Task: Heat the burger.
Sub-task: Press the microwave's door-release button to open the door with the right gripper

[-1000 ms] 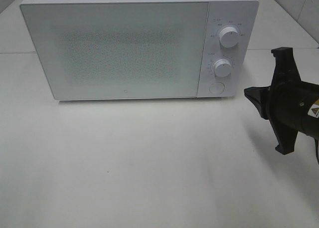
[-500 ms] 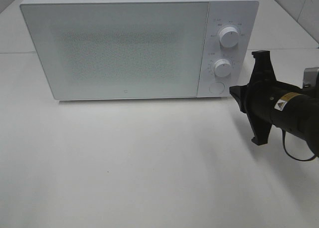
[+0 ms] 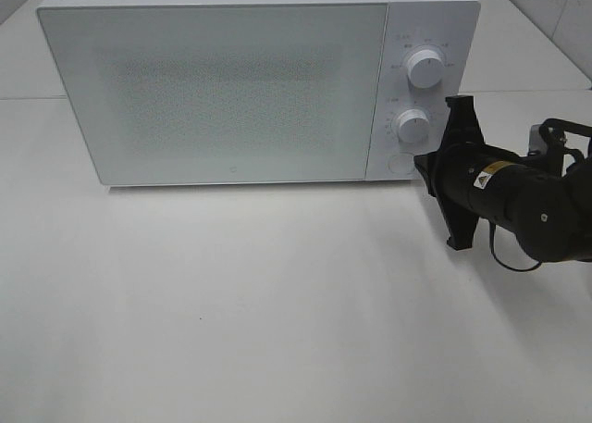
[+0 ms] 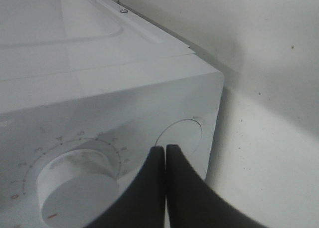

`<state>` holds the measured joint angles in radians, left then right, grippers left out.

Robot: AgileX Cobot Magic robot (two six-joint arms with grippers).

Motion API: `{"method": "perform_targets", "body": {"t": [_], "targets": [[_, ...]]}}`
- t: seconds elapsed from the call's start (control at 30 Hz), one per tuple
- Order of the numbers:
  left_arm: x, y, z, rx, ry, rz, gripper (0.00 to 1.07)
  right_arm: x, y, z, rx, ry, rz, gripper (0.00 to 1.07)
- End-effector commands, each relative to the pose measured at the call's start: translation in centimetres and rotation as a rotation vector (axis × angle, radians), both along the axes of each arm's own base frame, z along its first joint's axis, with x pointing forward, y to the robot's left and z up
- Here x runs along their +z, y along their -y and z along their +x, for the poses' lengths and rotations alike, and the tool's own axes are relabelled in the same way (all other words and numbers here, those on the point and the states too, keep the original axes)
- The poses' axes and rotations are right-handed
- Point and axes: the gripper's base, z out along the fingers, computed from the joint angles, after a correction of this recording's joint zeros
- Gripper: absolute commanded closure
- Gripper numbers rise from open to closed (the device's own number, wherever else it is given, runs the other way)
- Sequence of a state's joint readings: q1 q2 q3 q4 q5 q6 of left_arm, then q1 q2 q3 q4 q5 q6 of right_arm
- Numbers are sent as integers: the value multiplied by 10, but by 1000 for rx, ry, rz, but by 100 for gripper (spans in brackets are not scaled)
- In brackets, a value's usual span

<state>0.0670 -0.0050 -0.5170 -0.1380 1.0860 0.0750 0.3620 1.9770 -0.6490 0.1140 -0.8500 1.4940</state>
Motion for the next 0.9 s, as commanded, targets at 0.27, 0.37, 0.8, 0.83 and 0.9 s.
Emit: {"method": "perform_targets", "body": {"t": [0.27, 0.37, 0.8, 0.83, 0.9], "targets": [[0, 0, -1, 1, 26, -8, 4, -13, -5, 15, 2, -4, 16, 107], [0, 0, -1, 1, 26, -8, 4, -17, -6, 17, -4, -13, 24, 107], [0, 0, -1, 1, 26, -8, 4, -15, -5, 26, -26, 21, 31, 107], [0, 0, -1, 1, 26, -8, 4, -14, -5, 27, -28, 32, 30, 107], [0, 0, -1, 1, 26, -8, 4, -11, -6, 30, -28, 54, 33, 107]]}}
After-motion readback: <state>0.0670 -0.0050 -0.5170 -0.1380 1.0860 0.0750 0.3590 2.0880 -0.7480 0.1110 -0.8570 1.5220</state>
